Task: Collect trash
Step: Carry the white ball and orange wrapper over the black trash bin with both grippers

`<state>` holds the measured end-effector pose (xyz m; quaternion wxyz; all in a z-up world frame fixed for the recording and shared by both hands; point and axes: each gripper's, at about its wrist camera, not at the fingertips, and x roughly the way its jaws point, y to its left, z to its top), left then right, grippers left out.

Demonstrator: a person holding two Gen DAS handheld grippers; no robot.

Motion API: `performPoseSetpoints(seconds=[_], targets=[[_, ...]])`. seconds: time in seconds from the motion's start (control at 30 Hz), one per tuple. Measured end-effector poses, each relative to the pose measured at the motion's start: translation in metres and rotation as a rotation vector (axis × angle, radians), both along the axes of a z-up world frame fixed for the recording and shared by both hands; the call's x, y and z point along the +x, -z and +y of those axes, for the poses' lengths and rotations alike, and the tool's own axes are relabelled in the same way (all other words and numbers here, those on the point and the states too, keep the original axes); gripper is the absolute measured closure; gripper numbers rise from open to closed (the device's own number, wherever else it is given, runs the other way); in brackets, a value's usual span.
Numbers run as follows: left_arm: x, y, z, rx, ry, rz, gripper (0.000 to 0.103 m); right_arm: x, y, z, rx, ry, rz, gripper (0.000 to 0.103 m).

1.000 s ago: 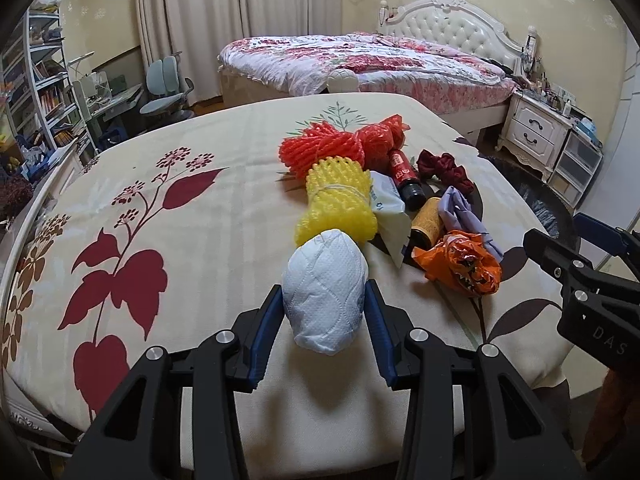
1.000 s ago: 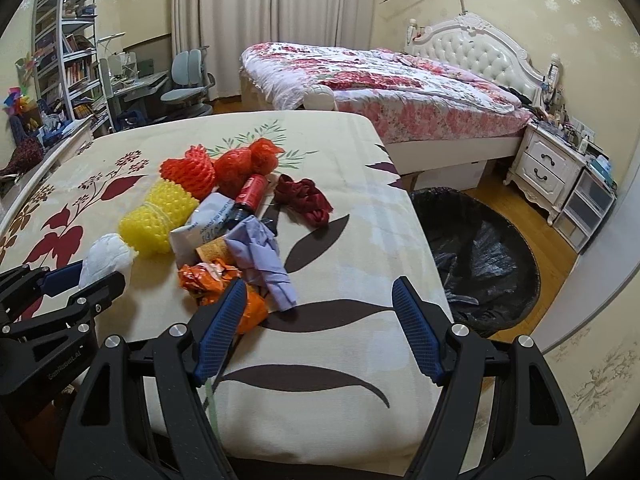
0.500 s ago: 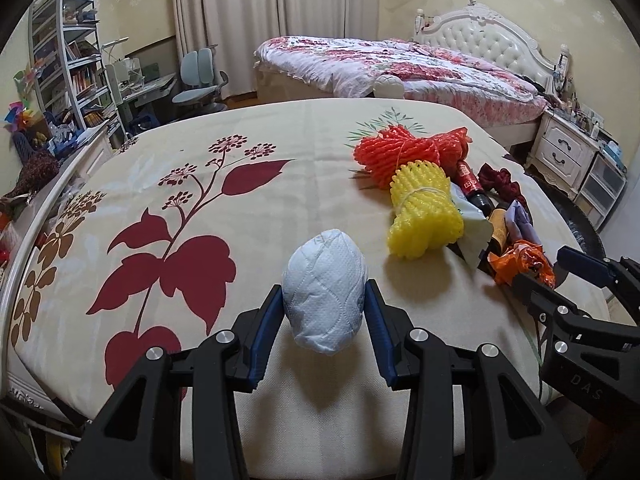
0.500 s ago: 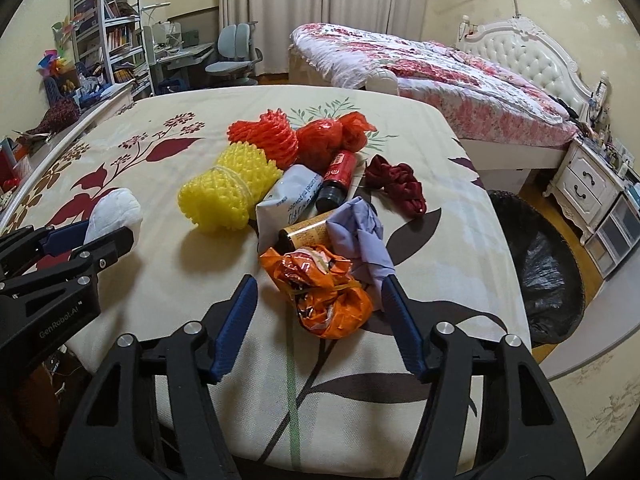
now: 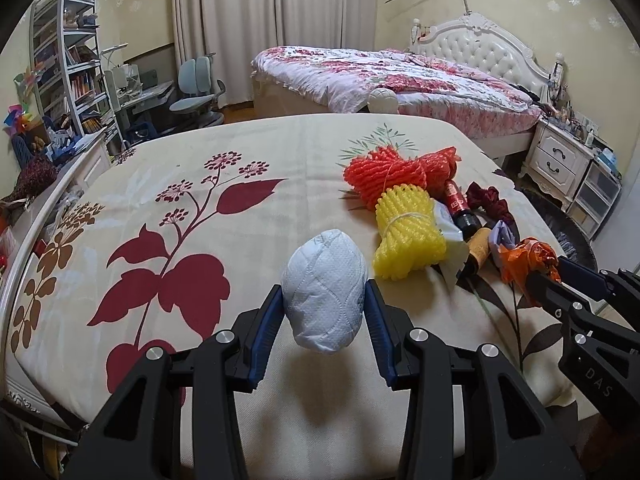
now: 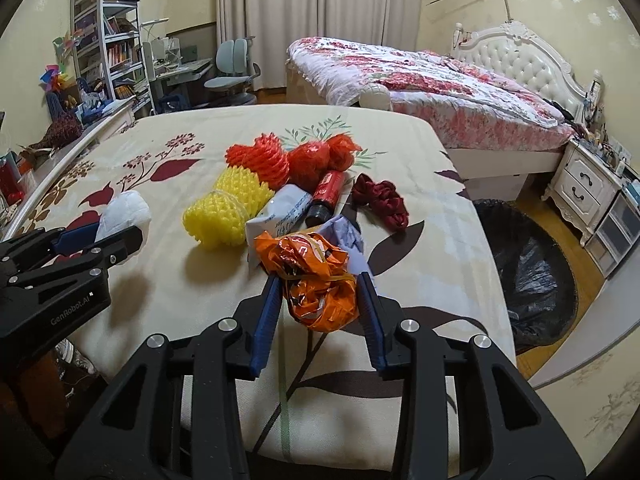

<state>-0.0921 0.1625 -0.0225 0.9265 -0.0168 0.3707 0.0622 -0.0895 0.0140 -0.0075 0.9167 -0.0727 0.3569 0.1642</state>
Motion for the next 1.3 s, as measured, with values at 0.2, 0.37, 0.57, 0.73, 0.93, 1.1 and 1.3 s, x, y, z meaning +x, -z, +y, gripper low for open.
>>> performPoseSetpoints(seconds=[0.2,0.37,0.57,0.73,0.93,1.1,1.3], targets=[[0.013,-0.018,-0.024,0.01,0.054,-0.054,0.06,0.011,-0.028,-0.039,0.023,0.103,-0.071,0.066],[0.035,-0.03,-0.057,-0.006,0.121,-0.095,0.06,0.03,-0.034,-0.082,0.02,0.231,-0.099,0.066],[0.068,-0.035,-0.111,-0.012,0.221,-0.129,0.06,0.06,-0.025,-0.133,-0.009,0.365,-0.106,0.066],[0.099,-0.029,-0.153,-0.02,0.285,-0.133,0.06,0.081,-0.01,-0.167,0.003,0.444,-0.081,0.066],[0.134,-0.012,-0.193,-0.002,0.331,-0.109,0.06,0.103,0.007,-0.197,0.02,0.505,-0.052,0.066],[0.16,0.0,-0.217,-0.003,0.343,-0.08,0.06,0.119,0.021,-0.212,0.008,0.544,-0.037,0.066],[0.184,0.009,-0.245,0.024,0.353,-0.06,0.06,0.139,0.031,-0.229,0.024,0.58,-0.012,0.065]])
